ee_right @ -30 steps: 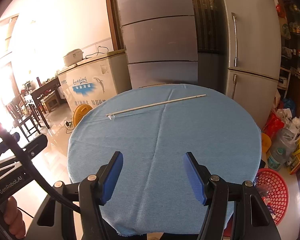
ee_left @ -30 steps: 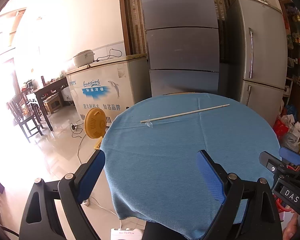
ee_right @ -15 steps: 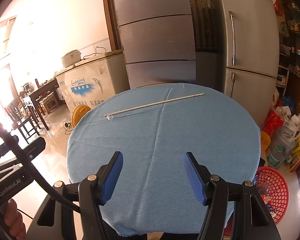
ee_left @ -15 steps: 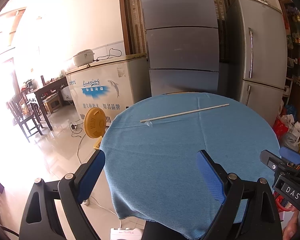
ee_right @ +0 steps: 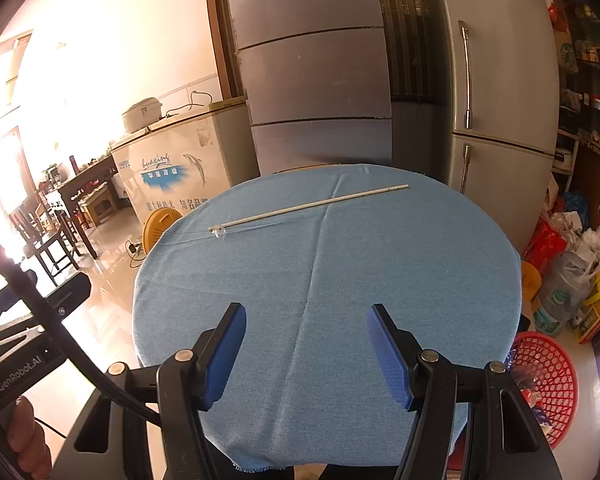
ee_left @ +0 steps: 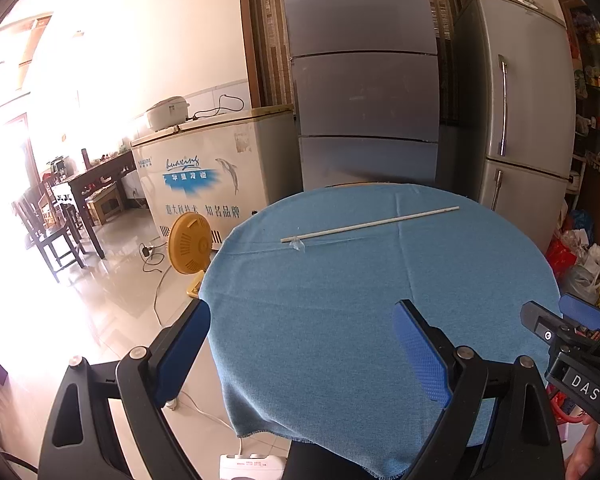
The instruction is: Collect trash
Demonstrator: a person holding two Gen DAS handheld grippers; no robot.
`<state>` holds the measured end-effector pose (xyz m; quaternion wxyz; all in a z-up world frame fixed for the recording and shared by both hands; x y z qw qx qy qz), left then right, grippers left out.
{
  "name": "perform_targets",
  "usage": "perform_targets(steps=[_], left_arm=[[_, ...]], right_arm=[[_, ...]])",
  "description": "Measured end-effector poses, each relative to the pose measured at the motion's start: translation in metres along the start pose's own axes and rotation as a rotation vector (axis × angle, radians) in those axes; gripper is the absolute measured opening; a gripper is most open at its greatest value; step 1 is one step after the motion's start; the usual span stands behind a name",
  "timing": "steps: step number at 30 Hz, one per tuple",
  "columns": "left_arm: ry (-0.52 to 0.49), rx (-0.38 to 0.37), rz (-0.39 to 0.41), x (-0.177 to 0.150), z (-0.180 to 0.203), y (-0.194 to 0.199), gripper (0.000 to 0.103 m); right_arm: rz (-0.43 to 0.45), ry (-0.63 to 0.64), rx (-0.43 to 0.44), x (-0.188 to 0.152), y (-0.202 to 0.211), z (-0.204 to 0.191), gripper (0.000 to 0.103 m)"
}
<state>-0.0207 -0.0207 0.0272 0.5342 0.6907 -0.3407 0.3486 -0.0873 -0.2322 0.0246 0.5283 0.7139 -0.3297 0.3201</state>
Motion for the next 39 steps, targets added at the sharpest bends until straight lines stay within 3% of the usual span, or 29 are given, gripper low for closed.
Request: perform_targets(steps=[39], left_arm=[[0.006, 0.003, -0.013, -0.0021, -0.0008, 0.0047, 0.092]], right_arm=[[-0.003, 0.007, -0.004, -0.0021, -0.0011, -0.0031, 0.067]])
Point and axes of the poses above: each gripper's, at about its wrist camera, not at the fingertips, and y roughly against the way its jaws point, z to its right, x to its top, the point moved 6 cm from there along -y, roughly the way its jaws point, and after that the axes turned 7 degrees about x, right-handed, at the moved point
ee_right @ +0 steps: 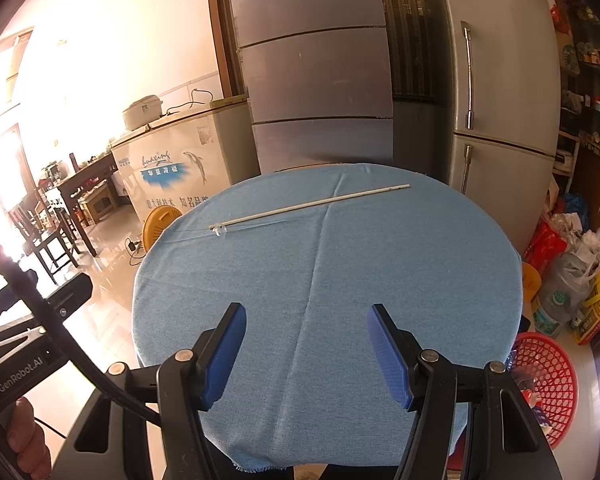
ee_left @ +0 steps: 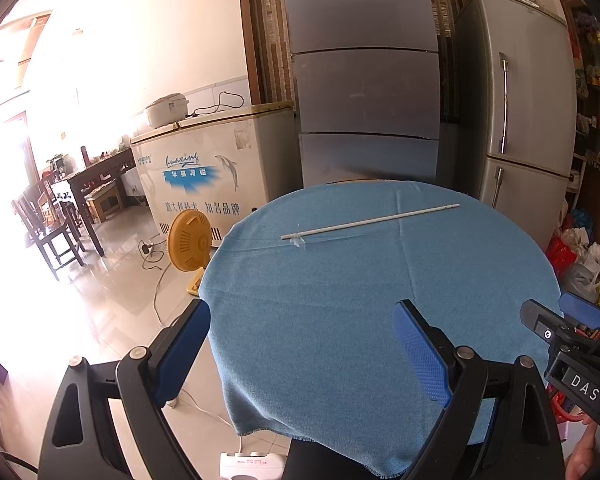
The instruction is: Collect trash
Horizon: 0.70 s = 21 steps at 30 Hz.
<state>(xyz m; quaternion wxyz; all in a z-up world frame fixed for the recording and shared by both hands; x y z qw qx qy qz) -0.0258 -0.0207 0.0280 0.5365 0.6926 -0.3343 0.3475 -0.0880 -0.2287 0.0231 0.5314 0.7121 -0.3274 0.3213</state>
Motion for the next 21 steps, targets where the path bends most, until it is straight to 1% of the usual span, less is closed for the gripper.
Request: perform_targets(steps=[21], left_arm=[[-0.002, -0.008, -0.024, -0.0024, -0.0012, -0.0049, 0.092]], right_arm=[[-0.021, -0.009, -0.003, -0.0032, -0.0059, 0.0023, 0.067]])
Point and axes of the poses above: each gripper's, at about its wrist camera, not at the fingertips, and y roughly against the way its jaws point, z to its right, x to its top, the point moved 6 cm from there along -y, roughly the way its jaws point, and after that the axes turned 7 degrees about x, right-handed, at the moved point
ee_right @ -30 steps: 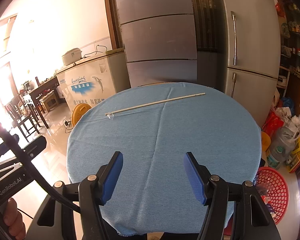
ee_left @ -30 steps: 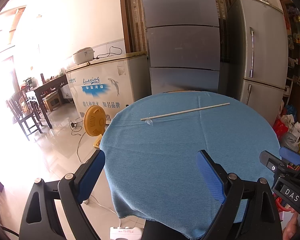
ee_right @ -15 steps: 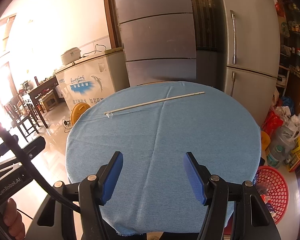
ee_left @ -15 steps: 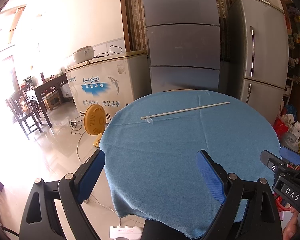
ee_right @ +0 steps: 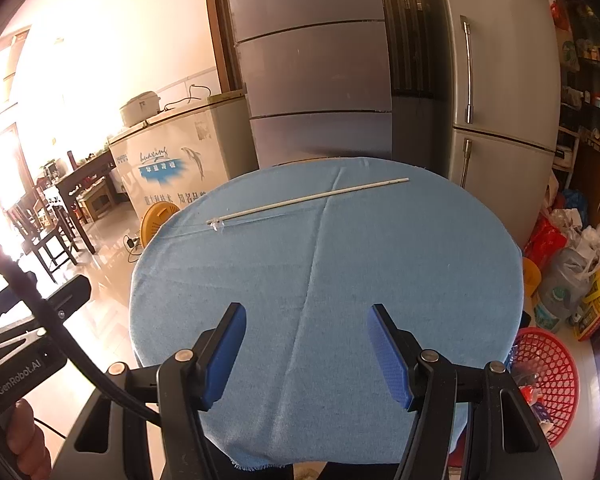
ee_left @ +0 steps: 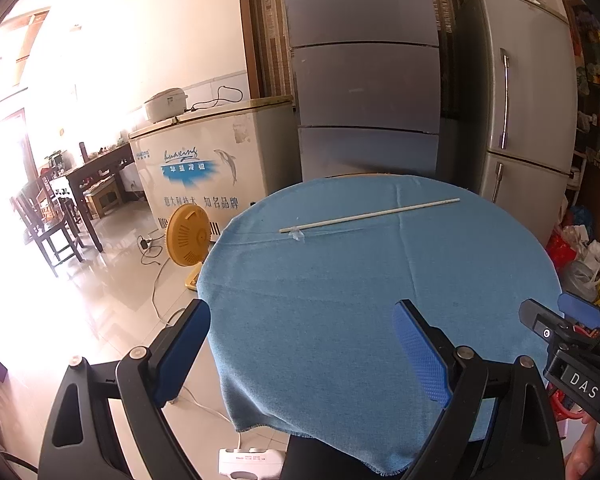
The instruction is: Collect trash
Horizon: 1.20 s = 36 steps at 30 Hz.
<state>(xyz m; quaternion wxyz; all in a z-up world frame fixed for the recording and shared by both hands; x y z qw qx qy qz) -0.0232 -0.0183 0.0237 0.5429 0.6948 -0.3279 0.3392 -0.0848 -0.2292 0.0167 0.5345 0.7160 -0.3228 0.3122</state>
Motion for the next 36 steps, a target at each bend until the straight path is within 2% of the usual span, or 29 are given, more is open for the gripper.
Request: perform_targets(steps=[22, 36], left_arm=[[-0.007, 0.000, -0.039, -0.007, 0.008, -0.023, 0.092], [-0.042, -0.015, -0.069, 0.000, 0.032, -0.049, 0.092]], right_arm=[[-0.036, -0.008, -0.008, -0.003, -0.018, 0.001, 0.067], [-0.047, -0.037, -0.044, 0.004, -0.033, 0.025, 0.067]])
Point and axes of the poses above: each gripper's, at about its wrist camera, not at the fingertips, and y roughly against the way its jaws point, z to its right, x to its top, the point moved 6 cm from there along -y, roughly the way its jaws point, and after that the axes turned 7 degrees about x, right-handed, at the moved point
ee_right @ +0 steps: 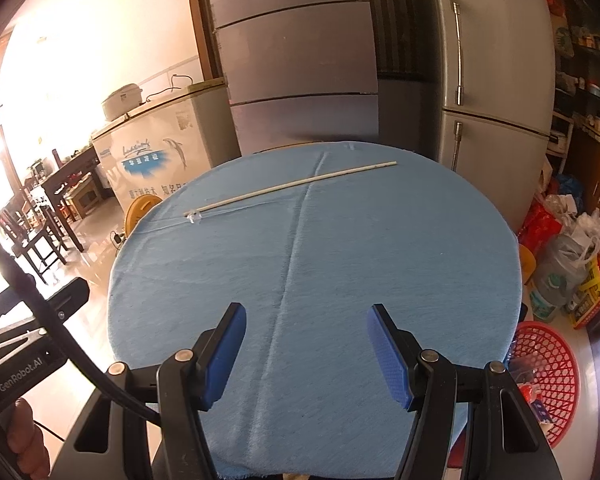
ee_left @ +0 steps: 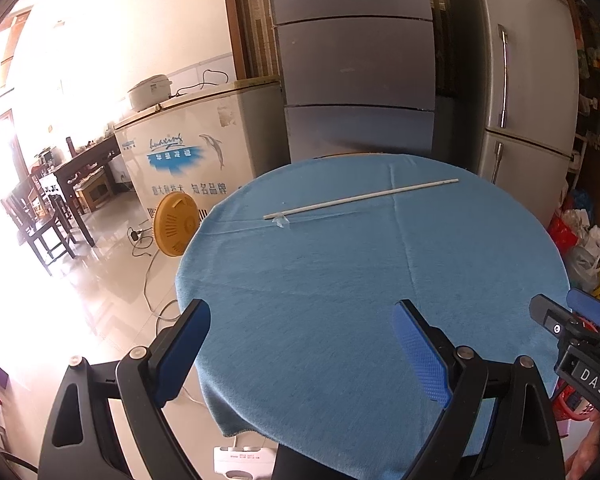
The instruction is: Collect trash
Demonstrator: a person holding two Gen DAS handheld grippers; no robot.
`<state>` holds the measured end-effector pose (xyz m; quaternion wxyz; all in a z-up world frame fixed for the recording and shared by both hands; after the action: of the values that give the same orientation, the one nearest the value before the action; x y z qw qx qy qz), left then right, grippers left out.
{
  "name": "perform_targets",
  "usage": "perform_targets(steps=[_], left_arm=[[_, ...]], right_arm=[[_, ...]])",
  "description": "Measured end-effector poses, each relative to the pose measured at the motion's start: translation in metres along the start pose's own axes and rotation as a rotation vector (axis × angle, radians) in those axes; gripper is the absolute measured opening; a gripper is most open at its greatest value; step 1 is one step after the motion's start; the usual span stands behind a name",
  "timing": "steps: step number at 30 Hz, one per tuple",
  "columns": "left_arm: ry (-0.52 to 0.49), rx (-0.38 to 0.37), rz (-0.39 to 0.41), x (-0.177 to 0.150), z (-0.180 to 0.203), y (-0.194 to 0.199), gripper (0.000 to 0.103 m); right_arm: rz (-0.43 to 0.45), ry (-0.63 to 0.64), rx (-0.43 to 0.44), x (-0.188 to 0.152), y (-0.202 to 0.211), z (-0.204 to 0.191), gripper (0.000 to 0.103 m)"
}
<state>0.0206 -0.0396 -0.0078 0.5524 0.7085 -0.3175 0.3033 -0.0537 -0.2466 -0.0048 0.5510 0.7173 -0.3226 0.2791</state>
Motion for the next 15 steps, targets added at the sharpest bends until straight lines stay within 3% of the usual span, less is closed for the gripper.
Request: perform_targets(steps=[15], left_arm=[[-0.010, -0.001, -0.021, 0.027, 0.021, -0.041, 0.092]], right_arm=[[-0.030, -0.003, -0.054, 0.029, -0.035, 0.028, 0.067]])
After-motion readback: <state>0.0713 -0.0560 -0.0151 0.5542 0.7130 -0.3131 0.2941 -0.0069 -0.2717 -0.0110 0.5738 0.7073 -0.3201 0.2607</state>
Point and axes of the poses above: each gripper's, at about its wrist camera, not at the fingertips, and y roughly against the way its jaws point, z to its right, x to its top, the point moved 6 cm from there along -y, roughly the way its jaws point, and after that the axes turned 7 degrees about x, right-handed, at the moved point
